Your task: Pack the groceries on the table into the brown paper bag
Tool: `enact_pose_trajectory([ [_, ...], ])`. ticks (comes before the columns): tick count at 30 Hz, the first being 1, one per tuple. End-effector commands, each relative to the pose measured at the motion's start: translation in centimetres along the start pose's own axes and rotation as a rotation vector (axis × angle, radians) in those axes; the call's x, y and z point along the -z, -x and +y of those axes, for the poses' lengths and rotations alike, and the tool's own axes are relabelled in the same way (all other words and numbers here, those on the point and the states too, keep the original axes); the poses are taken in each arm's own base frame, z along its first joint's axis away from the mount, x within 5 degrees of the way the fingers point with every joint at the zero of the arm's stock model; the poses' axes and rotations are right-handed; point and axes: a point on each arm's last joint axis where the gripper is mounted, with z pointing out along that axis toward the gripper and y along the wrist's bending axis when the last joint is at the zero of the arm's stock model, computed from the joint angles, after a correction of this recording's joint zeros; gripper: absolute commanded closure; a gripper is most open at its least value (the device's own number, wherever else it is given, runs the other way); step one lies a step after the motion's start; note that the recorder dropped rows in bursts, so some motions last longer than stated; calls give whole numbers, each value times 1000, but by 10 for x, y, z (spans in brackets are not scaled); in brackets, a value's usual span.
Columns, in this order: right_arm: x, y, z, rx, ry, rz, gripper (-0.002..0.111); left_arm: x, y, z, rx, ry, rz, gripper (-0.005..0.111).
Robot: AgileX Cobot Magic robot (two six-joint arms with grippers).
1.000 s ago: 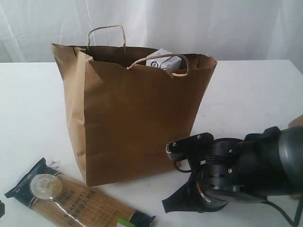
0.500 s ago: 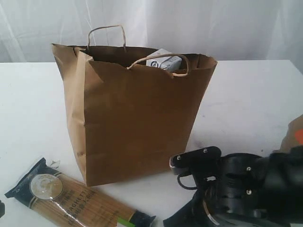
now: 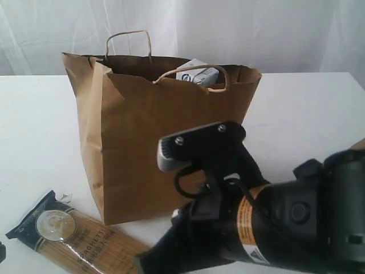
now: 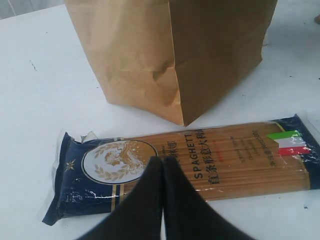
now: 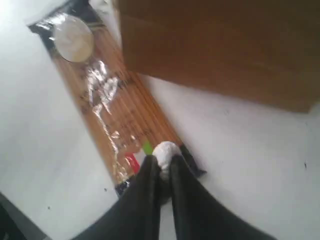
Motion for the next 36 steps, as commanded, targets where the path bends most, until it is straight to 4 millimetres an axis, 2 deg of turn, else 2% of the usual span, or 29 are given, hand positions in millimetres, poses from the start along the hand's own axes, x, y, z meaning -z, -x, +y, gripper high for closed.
enact_pose_trajectory([
  [1, 17, 23, 17, 111, 38, -55, 108, 0, -1, 0, 8, -4, -5, 107],
  [4, 27, 45, 33, 247, 47, -89, 108, 0, -1, 0, 8, -4, -5, 107],
  [9, 21, 76, 55, 355, 57, -138, 108, 0, -1, 0, 8, -4, -5, 107],
  [12, 25, 94, 62, 378, 44, -192, 108, 0, -1, 0, 8, -4, -5, 107],
  [15, 40, 117, 65, 455, -1, -297, 108, 0, -1, 0, 8, -4, -5, 107],
  [19, 64, 143, 58, 525, -154, -400, 108, 0, -1, 0, 8, -4, -5, 107],
  [25, 94, 168, 50, 542, -314, -520, 108, 0, -1, 0, 8, -4, -5, 107],
  [28, 104, 179, 43, 515, -340, -559, 108, 0, -1, 0, 8, -4, -5, 107],
  [32, 108, 188, 25, 439, -396, -545, 108, 0, -1, 0, 8, -4, -5, 107],
  [36, 100, 192, 1, 302, -387, -487, 108, 0, -1, 0, 8, -4, -5, 107],
])
